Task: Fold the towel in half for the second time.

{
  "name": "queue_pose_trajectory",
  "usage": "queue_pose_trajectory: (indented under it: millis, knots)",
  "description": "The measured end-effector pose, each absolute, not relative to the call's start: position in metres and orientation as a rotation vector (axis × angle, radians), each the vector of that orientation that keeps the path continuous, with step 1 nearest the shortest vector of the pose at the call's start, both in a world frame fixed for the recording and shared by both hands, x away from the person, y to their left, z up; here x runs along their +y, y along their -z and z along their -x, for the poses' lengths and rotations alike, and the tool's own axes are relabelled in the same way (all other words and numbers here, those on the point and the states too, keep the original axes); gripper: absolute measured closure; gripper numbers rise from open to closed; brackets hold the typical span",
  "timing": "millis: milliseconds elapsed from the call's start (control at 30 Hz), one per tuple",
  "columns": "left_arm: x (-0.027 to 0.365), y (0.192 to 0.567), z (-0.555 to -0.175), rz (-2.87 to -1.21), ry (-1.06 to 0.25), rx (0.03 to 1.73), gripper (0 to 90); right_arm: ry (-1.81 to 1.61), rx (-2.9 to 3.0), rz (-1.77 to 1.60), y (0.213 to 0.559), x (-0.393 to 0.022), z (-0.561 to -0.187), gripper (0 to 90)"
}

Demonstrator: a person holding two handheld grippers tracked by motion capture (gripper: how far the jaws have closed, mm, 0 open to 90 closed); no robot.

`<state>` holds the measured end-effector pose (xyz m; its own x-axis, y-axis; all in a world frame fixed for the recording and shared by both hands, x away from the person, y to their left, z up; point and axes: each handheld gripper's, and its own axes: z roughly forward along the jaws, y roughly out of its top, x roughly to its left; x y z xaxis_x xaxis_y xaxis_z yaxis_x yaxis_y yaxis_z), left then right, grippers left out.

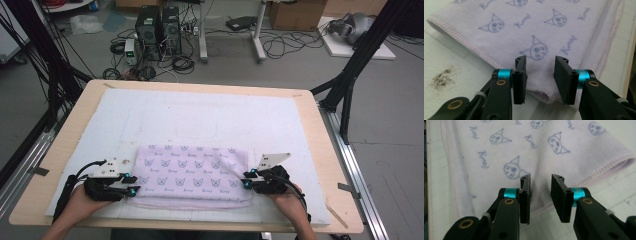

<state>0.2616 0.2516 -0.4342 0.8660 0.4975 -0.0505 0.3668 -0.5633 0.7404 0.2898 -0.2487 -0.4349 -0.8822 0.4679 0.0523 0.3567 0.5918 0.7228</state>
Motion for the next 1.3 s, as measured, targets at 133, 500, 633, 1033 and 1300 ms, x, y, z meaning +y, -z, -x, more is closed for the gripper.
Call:
queue_pose_trajectory:
  millis: [133, 500, 633, 1033, 1300]
  knots:
    - [0.254, 0.43, -0.261, -2.207, -0.207, 0.616, 60.5, -1.228, 2.645, -0.647, 0.429, -0.249, -0.283, 68.2]
    - [0.256, 0.435, -0.249, -2.227, -0.2, 0.594, 60.6, -1.246, 2.732, -0.546, 0.437, -0.246, -0.257, 65.7]
    - [0.257, 0.436, -0.245, -2.243, -0.216, 0.588, 61.0, -1.275, 2.728, -0.555, 0.44, -0.251, -0.252, 65.3]
    - [0.254, 0.432, -0.244, -2.243, -0.27, 0.58, 84.4, -1.212, 2.766, -0.519, 0.436, -0.242, -0.256, 86.1]
    - [0.261, 0.404, -0.236, -2.172, -0.293, 0.565, 84.7, -1.329, 2.679, -0.512, 0.407, -0.253, -0.254, 86.2]
